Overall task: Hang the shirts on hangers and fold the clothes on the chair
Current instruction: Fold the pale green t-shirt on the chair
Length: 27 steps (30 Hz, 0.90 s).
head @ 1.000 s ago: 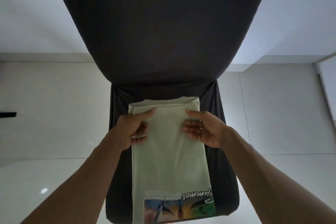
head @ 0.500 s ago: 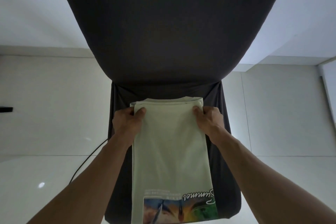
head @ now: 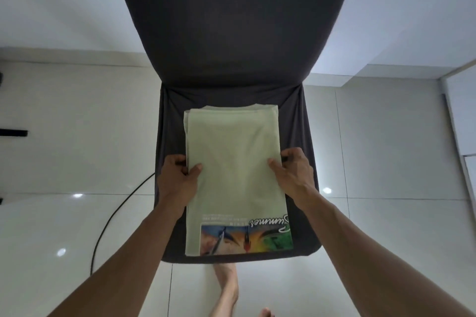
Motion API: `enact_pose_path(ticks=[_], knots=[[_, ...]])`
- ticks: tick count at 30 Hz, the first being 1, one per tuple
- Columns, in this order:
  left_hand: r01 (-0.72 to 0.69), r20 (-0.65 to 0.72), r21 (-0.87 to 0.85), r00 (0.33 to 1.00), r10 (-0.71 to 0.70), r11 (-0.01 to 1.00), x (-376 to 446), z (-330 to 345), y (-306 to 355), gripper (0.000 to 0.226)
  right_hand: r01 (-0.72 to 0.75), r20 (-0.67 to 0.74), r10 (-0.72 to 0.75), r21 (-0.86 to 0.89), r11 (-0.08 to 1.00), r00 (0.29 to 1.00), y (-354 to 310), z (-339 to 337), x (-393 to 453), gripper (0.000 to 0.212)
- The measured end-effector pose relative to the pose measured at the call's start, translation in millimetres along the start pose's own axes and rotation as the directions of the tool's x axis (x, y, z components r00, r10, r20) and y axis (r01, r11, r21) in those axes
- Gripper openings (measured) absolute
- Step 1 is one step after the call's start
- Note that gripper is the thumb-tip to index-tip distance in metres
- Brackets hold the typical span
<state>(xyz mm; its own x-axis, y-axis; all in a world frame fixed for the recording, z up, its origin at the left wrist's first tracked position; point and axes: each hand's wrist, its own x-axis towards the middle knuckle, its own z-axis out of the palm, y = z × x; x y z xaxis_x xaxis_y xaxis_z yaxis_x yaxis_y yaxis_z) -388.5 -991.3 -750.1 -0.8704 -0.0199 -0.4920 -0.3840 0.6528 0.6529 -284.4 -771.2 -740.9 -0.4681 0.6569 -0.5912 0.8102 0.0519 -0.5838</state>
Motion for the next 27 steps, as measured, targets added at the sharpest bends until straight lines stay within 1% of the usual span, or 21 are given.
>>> enact_pose_path(ticks=[3,6,10,12,14,17,18,21,22,24,26,27], knots=[[-0.012,0.026,0.044,1.000,0.010,0.999,-26.8,-3.4,-23.1,0.040,0.001,0.003,-0.001,0.008,1.000,1.000,24.4,-2.6,-25.8,0.026],[0.008,0.042,0.099,0.999,-0.012,0.995,-58.8,-8.7,-43.9,0.042,0.003,0.028,-0.002,-0.028,1.000,1.000,50.5,-8.8,-56.0,0.024],[0.043,0.129,0.180,0.989,-0.067,0.983,-92.5,-14.9,-71.0,0.043,-0.036,0.114,0.051,-0.129,0.991,0.992,83.9,-11.4,-87.7,0.024],[0.042,0.151,0.207,0.986,-0.074,0.978,-106.2,-17.1,-82.3,0.042,-0.045,0.113,0.059,-0.123,0.991,0.992,98.6,-11.4,-98.9,0.024],[0.028,0.125,0.218,0.991,-0.056,0.975,-116.4,-17.8,-89.9,0.037,-0.038,0.069,0.045,-0.107,0.994,0.997,108.8,-9.0,-106.1,0.021],[0.036,0.021,0.215,0.999,-0.042,0.976,-122.3,-14.9,-94.3,0.034,-0.037,-0.021,0.036,-0.069,0.997,0.999,115.6,-0.3,-109.6,0.020],[0.047,-0.010,0.212,0.999,-0.046,0.976,-122.4,-12.9,-94.8,0.034,-0.037,-0.047,0.033,-0.075,0.996,0.998,115.6,2.4,-110.5,0.022],[0.070,-0.046,0.249,0.997,-0.060,0.966,-122.0,-5.4,-94.0,0.033,-0.059,-0.102,0.043,-0.151,0.987,0.994,117.8,8.5,-111.4,0.033],[0.082,-0.057,0.260,0.996,-0.069,0.962,-121.4,-3.2,-92.5,0.035,-0.091,-0.104,0.076,-0.147,0.985,0.992,116.9,9.3,-112.1,0.036],[0.101,-0.076,0.293,0.994,-0.082,0.951,-123.0,-0.1,-90.6,0.047,-0.162,-0.073,0.157,-0.077,0.984,0.985,116.5,10.1,-110.8,0.037],[0.100,-0.116,0.398,0.992,-0.059,0.912,-128.6,3.6,-87.0,0.061,-0.187,-0.012,0.187,0.004,0.982,0.982,114.9,7.3,-109.9,0.028],[0.077,-0.144,0.444,0.990,-0.014,0.893,-132.6,5.4,-83.5,0.064,-0.184,0.027,0.183,0.035,0.982,0.983,111.9,5.1,-111.6,0.021]])
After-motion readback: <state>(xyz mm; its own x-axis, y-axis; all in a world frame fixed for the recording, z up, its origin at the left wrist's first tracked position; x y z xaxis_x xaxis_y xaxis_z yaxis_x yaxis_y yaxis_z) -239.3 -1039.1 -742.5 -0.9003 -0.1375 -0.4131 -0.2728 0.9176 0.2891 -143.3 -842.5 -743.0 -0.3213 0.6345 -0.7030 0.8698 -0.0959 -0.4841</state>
